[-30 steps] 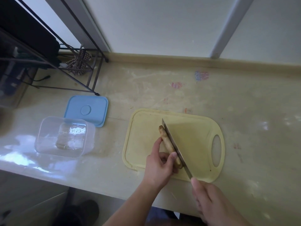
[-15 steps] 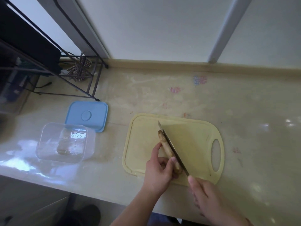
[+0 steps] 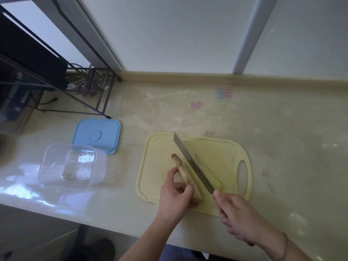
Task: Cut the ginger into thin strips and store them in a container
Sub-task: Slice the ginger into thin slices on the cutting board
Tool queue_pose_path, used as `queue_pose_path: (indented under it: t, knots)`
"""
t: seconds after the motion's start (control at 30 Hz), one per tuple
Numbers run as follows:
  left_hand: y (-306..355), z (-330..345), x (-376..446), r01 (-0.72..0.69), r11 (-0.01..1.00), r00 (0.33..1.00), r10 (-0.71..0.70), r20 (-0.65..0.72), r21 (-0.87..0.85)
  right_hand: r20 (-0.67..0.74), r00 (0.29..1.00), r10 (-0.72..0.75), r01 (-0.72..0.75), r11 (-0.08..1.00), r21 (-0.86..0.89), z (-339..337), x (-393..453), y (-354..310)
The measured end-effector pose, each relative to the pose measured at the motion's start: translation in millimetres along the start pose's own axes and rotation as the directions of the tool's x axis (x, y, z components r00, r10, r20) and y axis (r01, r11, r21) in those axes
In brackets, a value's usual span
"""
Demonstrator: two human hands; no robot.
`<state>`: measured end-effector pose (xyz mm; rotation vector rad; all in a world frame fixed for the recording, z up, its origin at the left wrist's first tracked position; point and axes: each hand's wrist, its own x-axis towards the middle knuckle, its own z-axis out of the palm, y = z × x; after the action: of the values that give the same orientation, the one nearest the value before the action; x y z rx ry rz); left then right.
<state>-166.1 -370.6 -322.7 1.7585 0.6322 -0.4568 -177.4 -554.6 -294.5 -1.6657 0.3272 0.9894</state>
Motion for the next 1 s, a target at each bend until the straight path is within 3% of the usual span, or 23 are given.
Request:
queue_pose_path:
  t: [0.1, 0.23, 0.47, 0.53, 0.57, 0.63, 0.67, 0.73, 0.87, 0.93, 1.0]
  knots:
    - [1, -12, -3, 0.036, 0.999, 0.998, -0.037, -0.058, -0.014, -0.104, 0.972, -0.211, 0.170, 0.935, -0.310, 9, -5, 6]
    - [5, -33, -5, 0.049, 0.984, 0.994, -0.031, -0.105, 0.172, -0.154, 0.960, -0.236, 0.161, 0.907, -0.389, 14, -4, 14]
    - [16, -14, 5, -0.040, 0.942, 0.995, 0.069, -0.075, 0.334, -0.263, 0.951, -0.165, 0.149, 0.985, -0.081, -5, -11, 17]
    - [19, -12, 7, -0.134, 0.840, 0.975, 0.208, -0.083, 0.526, -0.319, 0.937, -0.141, 0.136, 0.990, -0.038, -15, -13, 21]
    - [22, -12, 8, -0.257, 0.737, 0.932, 0.361, -0.042, 0.626, -0.344, 0.929, -0.133, 0.131, 0.991, -0.028, -20, -14, 22]
    - [24, -7, 23, -0.579, 0.424, 0.720, 0.667, 0.193, 0.696, -0.381, 0.917, -0.119, 0.123, 0.992, -0.015, -27, -16, 21]
    - [26, -3, 35, -0.678, 0.241, 0.607, 0.717, 0.343, 0.694, -0.390, 0.914, -0.109, 0.116, 0.993, -0.005, -29, -18, 21]
    - [33, 5, 64, -0.777, 0.005, 0.487, 0.638, 0.596, 0.629, -0.407, 0.910, -0.079, 0.102, 0.994, 0.037, -29, -20, 20]
    - [37, 6, 94, -0.870, -0.151, 0.321, 0.549, 0.772, 0.469, -0.422, 0.905, -0.056, 0.101, 0.991, 0.085, -30, -22, 20]
    - [35, 5, 102, -0.876, -0.161, 0.305, 0.549, 0.779, 0.456, -0.427, 0.903, -0.044, 0.095, 0.991, 0.099, -30, -23, 22]
    - [36, 6, 105, -0.869, -0.107, 0.345, 0.571, 0.745, 0.484, -0.435, 0.900, -0.035, 0.093, 0.989, 0.112, -30, -24, 22]
